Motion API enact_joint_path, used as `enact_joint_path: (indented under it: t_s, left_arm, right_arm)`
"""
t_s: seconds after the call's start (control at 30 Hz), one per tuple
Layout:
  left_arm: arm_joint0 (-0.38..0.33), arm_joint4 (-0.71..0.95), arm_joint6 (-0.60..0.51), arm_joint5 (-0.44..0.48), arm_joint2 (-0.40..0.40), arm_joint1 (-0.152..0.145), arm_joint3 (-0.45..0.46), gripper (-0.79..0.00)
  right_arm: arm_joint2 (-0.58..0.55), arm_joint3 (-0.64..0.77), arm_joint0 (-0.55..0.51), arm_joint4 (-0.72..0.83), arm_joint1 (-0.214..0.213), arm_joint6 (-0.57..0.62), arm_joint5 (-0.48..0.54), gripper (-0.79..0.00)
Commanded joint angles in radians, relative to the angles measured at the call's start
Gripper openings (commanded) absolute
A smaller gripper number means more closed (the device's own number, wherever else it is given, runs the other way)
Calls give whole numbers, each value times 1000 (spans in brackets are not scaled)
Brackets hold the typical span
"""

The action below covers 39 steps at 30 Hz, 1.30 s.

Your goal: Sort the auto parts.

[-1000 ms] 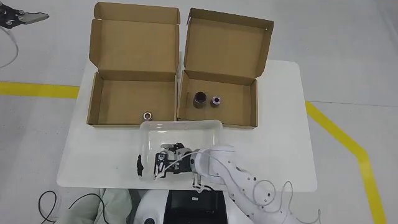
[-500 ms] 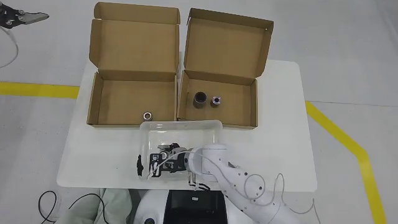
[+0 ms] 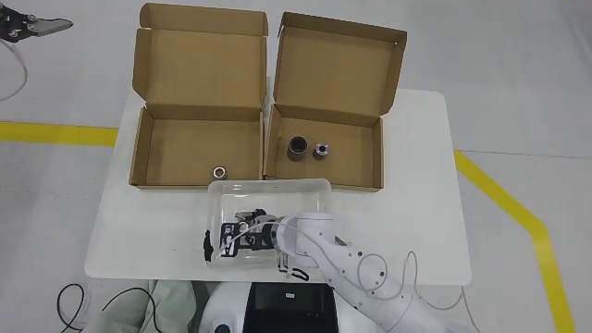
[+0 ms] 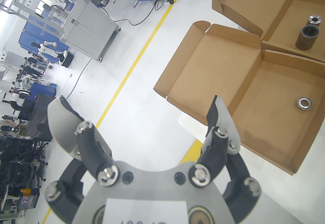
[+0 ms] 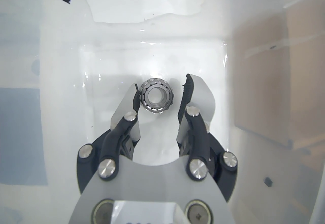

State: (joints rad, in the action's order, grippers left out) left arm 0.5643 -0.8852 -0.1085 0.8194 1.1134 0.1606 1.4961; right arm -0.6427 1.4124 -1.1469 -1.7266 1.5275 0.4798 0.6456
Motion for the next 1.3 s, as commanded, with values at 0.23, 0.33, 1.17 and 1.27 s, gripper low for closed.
enact_joint_path:
  t_s: [0.23, 0.33, 1.17, 1.27]
  left_arm:
    - [0, 0, 0, 0, 0, 0, 0, 0]
    - [0, 0, 0, 0, 0, 0, 0, 0]
    - [0, 0, 0, 0, 0, 0, 0, 0]
    - [0, 0, 0, 0, 0, 0, 0, 0]
  right_arm:
    - [5, 0, 4, -16, -2, 1, -16, -499]
    - [9, 0, 7, -25, -2, 6, -24, -680]
    - [-159, 135, -131, -6, -71, -381, -91, -785]
    - [-189, 141, -156, 0, -84, -478, -92, -785]
